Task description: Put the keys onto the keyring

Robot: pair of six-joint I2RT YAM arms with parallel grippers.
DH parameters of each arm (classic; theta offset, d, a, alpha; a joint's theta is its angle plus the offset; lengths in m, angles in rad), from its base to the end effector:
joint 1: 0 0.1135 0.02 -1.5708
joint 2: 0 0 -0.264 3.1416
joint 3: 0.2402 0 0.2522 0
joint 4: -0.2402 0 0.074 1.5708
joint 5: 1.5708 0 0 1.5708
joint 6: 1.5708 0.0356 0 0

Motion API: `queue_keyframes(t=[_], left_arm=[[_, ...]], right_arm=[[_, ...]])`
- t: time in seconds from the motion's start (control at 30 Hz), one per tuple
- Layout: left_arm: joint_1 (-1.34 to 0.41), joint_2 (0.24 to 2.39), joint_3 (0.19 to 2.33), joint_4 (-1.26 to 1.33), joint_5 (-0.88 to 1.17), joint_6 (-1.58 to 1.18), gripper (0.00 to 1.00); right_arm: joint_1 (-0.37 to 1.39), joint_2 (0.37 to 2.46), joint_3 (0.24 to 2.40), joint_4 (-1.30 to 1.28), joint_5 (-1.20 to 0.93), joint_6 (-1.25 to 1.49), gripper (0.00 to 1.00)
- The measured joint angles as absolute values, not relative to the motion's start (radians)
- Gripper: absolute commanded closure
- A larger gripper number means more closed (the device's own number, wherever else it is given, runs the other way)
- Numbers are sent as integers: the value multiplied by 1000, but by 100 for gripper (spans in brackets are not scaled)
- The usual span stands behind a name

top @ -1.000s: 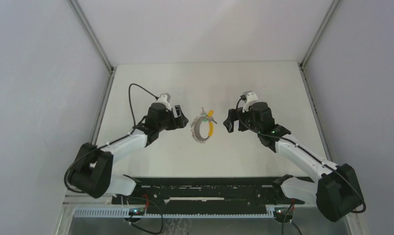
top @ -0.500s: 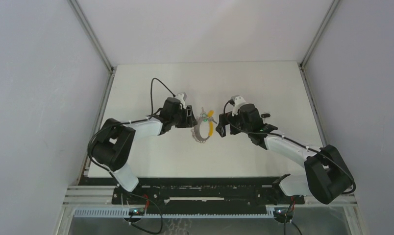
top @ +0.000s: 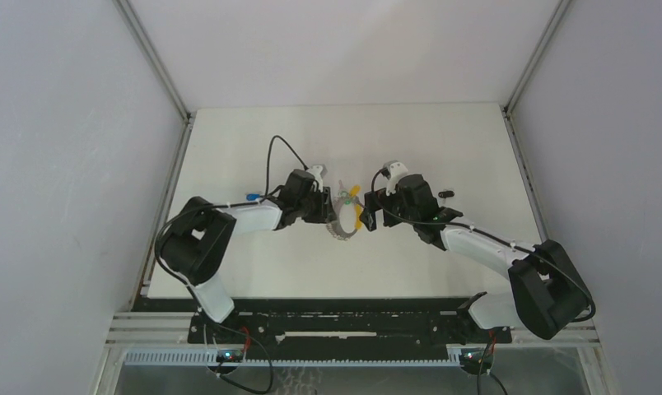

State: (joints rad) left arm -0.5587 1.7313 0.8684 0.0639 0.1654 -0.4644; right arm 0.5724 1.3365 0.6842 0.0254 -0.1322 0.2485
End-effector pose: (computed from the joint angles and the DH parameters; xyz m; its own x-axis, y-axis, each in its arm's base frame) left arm 0.2879 -0.1869 0.1488 -0.8211 -0.0077 -0.5707 0.2824 0.8635 -0.4179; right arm 0.2314 0.1547 0.2052 -0.6321 -0.1173 -0.7660 -0.4861 0.8298 0.2741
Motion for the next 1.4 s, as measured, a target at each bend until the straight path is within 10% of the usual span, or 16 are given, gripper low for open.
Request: queue_keyframes(t=[0.47,1.4], left_arm=[[-717,1598,775,249,248,-566,49],[-377,1434,529,379,248,-637,40]], right_arm=[[577,1317,684,-2,-88,241,9],[794,1871,1193,-375,131,163,21]])
